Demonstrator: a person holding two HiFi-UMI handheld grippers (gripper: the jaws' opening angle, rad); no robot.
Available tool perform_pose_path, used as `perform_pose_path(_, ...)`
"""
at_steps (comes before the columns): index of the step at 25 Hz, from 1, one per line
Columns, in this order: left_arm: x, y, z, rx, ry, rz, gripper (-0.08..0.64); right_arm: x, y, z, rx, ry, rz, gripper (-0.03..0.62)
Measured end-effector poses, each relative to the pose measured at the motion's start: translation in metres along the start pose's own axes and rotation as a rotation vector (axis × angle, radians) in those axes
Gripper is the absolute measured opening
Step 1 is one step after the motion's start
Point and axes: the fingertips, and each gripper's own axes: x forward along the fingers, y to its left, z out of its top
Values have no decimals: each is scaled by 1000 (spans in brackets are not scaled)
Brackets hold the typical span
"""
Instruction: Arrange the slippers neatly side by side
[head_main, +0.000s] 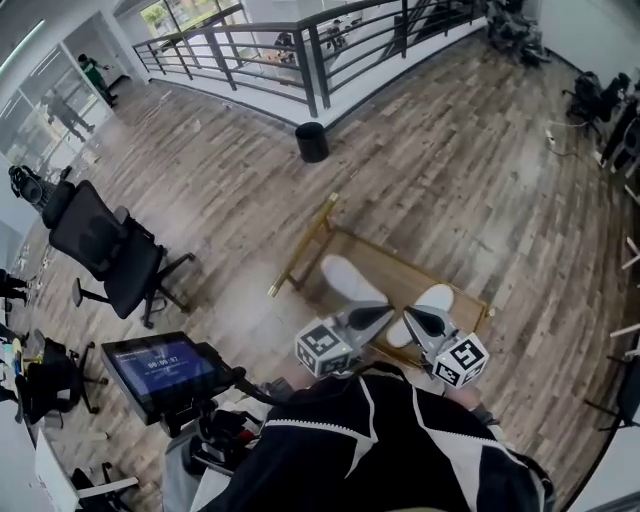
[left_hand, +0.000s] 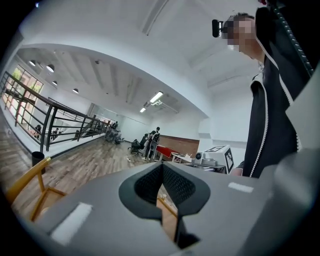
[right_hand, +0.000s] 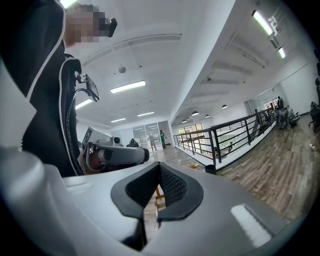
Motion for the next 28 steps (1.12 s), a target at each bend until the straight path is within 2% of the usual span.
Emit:
perform_pose_path(6, -4, 25, 18, 41, 1, -30, 18, 11, -11, 14, -6, -25, -72, 5)
perform_pose_path(11, -1, 16, 18, 32, 2, -95, 18, -1, -8, 11, 2, -37, -132, 5)
perform_pose_path(19, 4, 12, 12, 27, 9, -112, 18, -17, -6, 6, 10, -29, -158, 5)
perform_pose_path(23, -6, 36, 3, 32, 37, -61, 18, -8, -5, 5, 4, -43, -156, 5)
perform_pose_path(27, -14, 80, -26, -69, 147, 40, 20, -5, 6, 20, -9, -31, -162, 5)
perform_pose_path(28, -16, 94, -39, -99, 184, 78, 56, -5, 7, 23, -11, -28, -163, 5)
